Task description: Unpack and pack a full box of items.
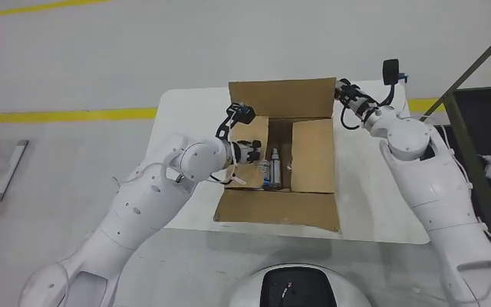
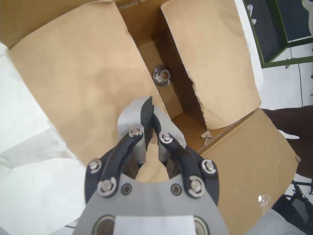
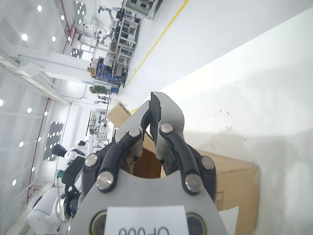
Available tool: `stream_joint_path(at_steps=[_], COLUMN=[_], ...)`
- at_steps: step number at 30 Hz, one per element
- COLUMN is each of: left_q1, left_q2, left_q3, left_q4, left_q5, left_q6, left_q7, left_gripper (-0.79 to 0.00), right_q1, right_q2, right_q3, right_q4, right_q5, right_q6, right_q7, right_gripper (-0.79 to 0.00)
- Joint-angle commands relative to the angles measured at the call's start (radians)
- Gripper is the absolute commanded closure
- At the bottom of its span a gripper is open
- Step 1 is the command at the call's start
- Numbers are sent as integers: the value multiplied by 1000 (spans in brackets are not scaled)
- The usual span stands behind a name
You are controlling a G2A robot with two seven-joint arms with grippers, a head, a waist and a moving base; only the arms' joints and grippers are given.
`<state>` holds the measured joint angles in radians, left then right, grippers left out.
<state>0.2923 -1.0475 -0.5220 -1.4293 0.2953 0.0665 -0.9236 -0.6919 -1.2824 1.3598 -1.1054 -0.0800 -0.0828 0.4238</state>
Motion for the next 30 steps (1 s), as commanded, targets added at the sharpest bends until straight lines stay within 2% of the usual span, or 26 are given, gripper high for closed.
stream_joint_path(at_steps=[1,5,6,7,8,9,14,19,24,27,30], left_q1=[-1,-4,-5,-5,-5,-5,-2,33,108,166,205], left_q2=[-7,-17,-18,-20,-20,-20,-3,30,72,97,111], left_q3=[-1,-6,-10,-16,-24,-32,-86,-180,-294,-362,-406], left_q4=[10,15,16,16,14,12,-6,-57,-165,-235,-273], left_q5=[-1,10,13,9,6,4,43,48,75,103,108], left_q6=[-4,-3,1,7,12,13,1,12,61,78,102], left_q7=[-6,-13,-13,-13,-13,-18,-44,-82,-108,-126,-128], left_gripper=[0,0,-65,-225,-674,-785,-785,-785,-785,-785,-785], right_q1=[-1,-5,-7,-10,-14,-18,-47,-74,-107,-129,-143], right_q2=[2,7,8,9,10,12,24,36,49,53,57], right_q3=[1,5,6,8,10,12,29,42,47,54,54], right_q4=[-1,-5,-8,-15,-25,-33,-85,-130,-175,-190,-198], right_q5=[3,3,-2,3,6,3,-24,-70,-139,-119,-123], right_q6=[-31,-73,-76,-83,-94,-101,-140,-167,-223,-265,-280], right_q7=[26,62,65,71,80,89,131,161,209,219,223], right_gripper=[0,0,0,0,0,0,0,0,0,0,0])
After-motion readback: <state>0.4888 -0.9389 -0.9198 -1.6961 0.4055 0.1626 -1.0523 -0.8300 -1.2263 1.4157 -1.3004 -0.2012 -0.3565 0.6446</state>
